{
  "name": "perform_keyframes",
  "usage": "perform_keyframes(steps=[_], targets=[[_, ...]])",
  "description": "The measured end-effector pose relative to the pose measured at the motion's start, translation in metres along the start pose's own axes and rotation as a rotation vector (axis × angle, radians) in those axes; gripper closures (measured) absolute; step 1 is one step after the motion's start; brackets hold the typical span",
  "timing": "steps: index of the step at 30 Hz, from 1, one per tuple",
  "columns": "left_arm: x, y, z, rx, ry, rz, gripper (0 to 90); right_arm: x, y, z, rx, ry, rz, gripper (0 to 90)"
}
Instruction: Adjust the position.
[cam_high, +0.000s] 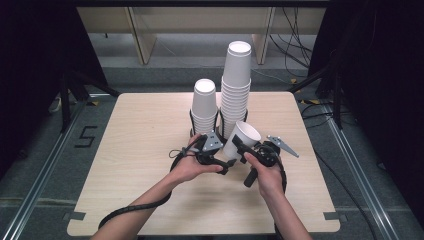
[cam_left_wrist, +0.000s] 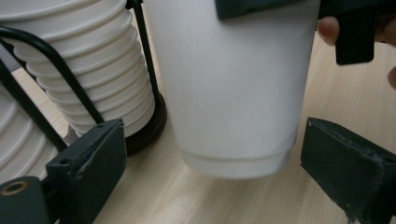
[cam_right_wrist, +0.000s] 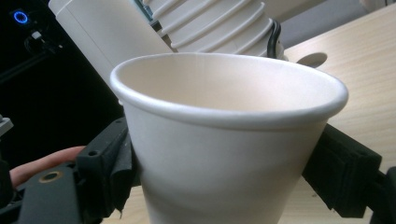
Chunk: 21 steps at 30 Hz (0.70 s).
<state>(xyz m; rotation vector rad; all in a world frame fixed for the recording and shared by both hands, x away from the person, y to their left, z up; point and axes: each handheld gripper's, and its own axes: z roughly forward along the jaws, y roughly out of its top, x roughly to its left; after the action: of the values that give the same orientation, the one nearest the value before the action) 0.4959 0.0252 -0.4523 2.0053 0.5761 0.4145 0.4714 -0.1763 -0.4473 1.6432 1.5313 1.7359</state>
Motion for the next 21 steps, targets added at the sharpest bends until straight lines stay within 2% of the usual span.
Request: perform_keyframes(steps=[1,2,3,5,7,8,10,16,17,18,20,21], targets=[[0.001,-0.001,-0.002,-0.001,0.0,-0.003,6.8,0.0,0.0,0.0,-0.001,-0.01,-0.022,18.4],[0.001,-0.002,-0.004,0.008,0.001,-0.004,6.8,0.003,0.0,-0.002,0.005,-0.02,-0.008,18.4],[0.001,-0.003,-0.005,-0.002,0.002,-0.007,6.8,0.0,0.001,-0.002,-0.005,-0.021,-0.064,18.4],[0.001,-0.004,-0.007,-0.005,0.0,-0.007,6.8,0.0,0.0,-0.002,-0.003,-0.028,-0.072,18.4],[0.002,-0.008,-0.013,-0.003,-0.001,-0.002,6.8,0.001,0.0,-0.003,-0.006,-0.036,-0.112,18.4],[0.002,-0.008,-0.013,-0.003,-0.001,-0.002,6.9,0.002,0.0,-0.004,-0.013,-0.021,-0.114,18.4],[0.001,-0.01,-0.017,0.002,0.001,-0.008,6.9,0.001,0.0,-0.005,-0.016,-0.03,-0.159,18.4],[0.001,-0.017,-0.027,-0.007,0.009,-0.021,7.0,0.002,-0.003,-0.007,-0.015,-0.034,-0.195,18.3],[0.001,-0.018,-0.028,-0.021,0.01,-0.029,7.0,0.002,-0.003,-0.006,-0.016,-0.027,-0.209,18.3],[0.002,-0.018,-0.03,-0.01,0.012,-0.027,7.1,0.003,-0.003,-0.007,-0.015,-0.037,-0.225,18.3],[0.003,-0.02,-0.034,-0.012,0.015,-0.034,7.2,0.004,-0.004,-0.007,-0.025,-0.013,-0.23,18.3],[0.003,-0.021,-0.035,-0.02,0.014,-0.037,7.2,0.005,-0.004,-0.009,-0.015,-0.026,-0.257,18.3]])
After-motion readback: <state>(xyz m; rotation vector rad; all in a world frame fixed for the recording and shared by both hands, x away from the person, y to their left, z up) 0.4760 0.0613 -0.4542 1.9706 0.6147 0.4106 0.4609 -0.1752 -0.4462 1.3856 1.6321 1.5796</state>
